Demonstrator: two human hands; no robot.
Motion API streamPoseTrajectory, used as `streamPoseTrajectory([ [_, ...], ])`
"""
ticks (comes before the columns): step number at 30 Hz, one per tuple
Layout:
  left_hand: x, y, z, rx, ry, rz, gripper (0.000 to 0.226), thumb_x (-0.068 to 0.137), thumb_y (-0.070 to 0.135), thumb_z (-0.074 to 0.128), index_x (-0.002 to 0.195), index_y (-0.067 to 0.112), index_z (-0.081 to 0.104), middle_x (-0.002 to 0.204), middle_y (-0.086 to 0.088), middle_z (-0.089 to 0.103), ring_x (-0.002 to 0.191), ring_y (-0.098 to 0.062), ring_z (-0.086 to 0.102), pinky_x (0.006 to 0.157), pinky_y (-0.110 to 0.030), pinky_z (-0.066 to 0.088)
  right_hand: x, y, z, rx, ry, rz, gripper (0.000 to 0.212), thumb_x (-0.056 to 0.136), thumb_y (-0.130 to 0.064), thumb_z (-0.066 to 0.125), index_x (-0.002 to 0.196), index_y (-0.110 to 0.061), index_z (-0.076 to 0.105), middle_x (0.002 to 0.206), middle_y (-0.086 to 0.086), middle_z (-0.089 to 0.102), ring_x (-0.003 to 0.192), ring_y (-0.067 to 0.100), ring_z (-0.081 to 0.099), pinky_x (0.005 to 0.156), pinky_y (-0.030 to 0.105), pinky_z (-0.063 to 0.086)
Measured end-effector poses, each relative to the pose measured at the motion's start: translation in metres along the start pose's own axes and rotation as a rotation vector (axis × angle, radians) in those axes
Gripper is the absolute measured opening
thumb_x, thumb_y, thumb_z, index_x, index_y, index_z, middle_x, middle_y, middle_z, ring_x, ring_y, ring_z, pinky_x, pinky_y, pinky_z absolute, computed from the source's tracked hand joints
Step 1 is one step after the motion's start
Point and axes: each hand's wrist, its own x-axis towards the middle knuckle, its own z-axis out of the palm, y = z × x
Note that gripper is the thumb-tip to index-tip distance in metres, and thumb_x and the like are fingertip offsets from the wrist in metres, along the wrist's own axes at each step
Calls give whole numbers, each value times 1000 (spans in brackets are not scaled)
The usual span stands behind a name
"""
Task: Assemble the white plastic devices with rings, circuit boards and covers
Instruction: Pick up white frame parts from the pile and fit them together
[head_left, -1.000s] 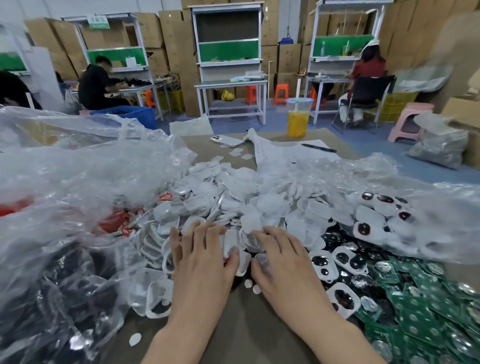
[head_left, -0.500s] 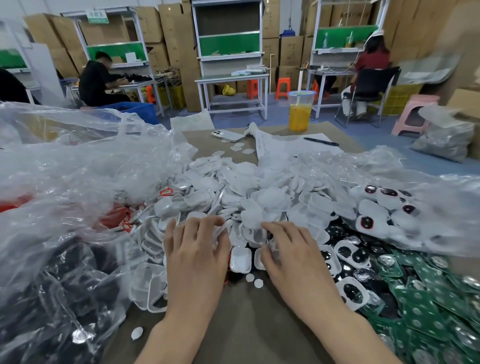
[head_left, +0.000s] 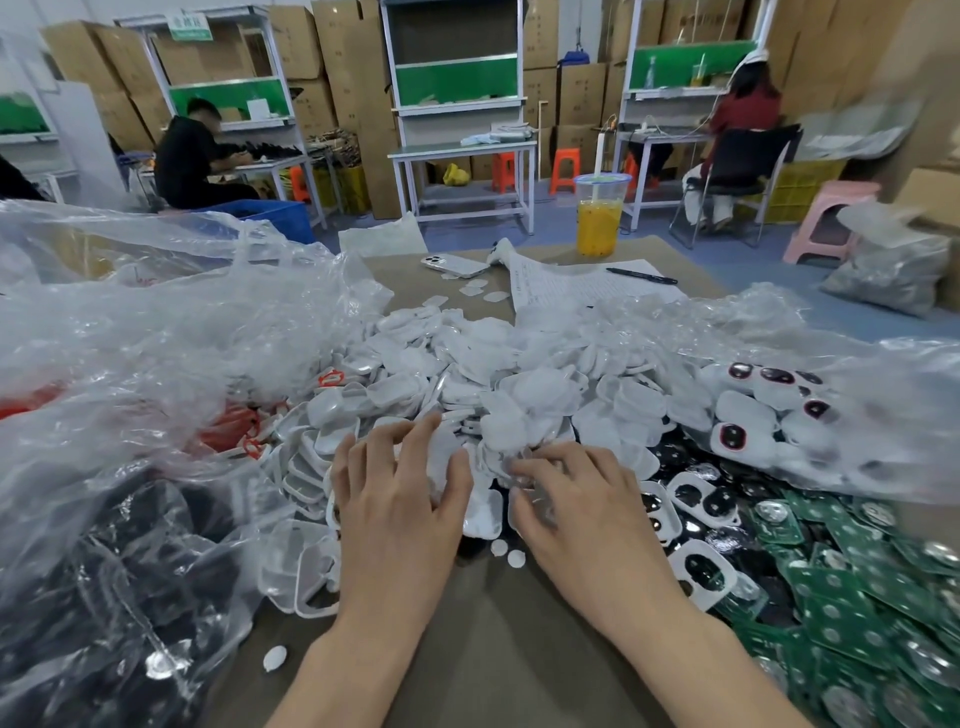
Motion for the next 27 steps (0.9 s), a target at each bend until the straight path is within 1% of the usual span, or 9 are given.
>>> streamPoseTrajectory([
  [4, -1, -1, 2, 2, 21, -1, 33, 94, 16, 65, 127, 11, 68, 115, -11, 63, 113, -23, 44, 108, -59, 39, -1, -3, 1, -8, -32, 6, 41, 89, -44, 42, 103, -24, 74, 113, -1, 68, 110, 24, 59, 98, 38, 44],
  [8, -2, -3, 2, 24, -6, 18, 37, 89, 7, 67, 126, 13, 68, 116, -9, 63, 114, -23, 45, 109, -60, 37, -1, -1, 1, -14, -40, -8, 20, 86, -35, 67, 99, -20, 71, 107, -2, 68, 105, 24, 59, 96, 35, 44],
  [13, -1, -2, 0, -3, -41, 4, 30, 96, 16, 61, 125, 17, 68, 128, -7, 60, 124, -27, 50, 119, -57, 25, 1, 0, -2, 88, -115, 4, 15, 90, -31, 65, 102, -22, 66, 105, -7, 65, 110, 20, 51, 101, 29, 34],
  [16, -1, 1, -2, -37, -23, 59, 29, 97, 28, 53, 120, 18, 69, 120, -3, 63, 122, -22, 49, 121, -52, 22, 3, -2, -6, 136, -136, -3, 15, 88, -26, 65, 103, -23, 63, 102, -10, 63, 108, 19, 51, 99, 31, 37],
  [19, -2, 3, -5, -59, -65, 144, 26, 96, 30, 56, 116, 19, 70, 108, 3, 68, 115, -19, 54, 121, -51, 22, 4, -2, -10, 229, -105, -2, 17, 88, -28, 63, 105, -27, 60, 102, -16, 62, 105, 14, 49, 95, 31, 40],
  [22, -2, 7, -7, -130, -122, 155, 32, 99, 37, 51, 119, 19, 68, 102, 13, 68, 115, -10, 54, 124, -45, 19, 3, -2, -12, 285, -23, -15, 17, 88, -25, 65, 104, -28, 60, 102, -16, 63, 108, 8, 45, 96, 27, 39],
  [24, -2, 10, -9, -204, -130, 115, 36, 99, 42, 47, 121, 21, 66, 100, 20, 64, 117, 6, 46, 123, -43, 21, 4, -2, -12, 313, -1, -29, 18, 87, -20, 66, 103, -26, 60, 103, -17, 63, 110, 5, 43, 96, 25, 38],
  [26, -3, 11, -10, -293, -147, 40, 31, 100, 45, 49, 123, 30, 62, 97, 27, 59, 121, 20, 33, 119, -43, 30, 5, -4, -12, 360, -17, -46, 18, 87, -21, 65, 104, -26, 60, 105, -21, 61, 112, 2, 42, 97, 21, 37],
  [27, -3, 11, -11, -339, -167, -2, 27, 99, 45, 52, 124, 37, 59, 98, 28, 59, 124, 21, 30, 114, -43, 37, 5, -5, -12, 389, -28, -60, 18, 87, -26, 65, 105, -27, 60, 106, -23, 59, 112, 0, 43, 98, 19, 36],
])
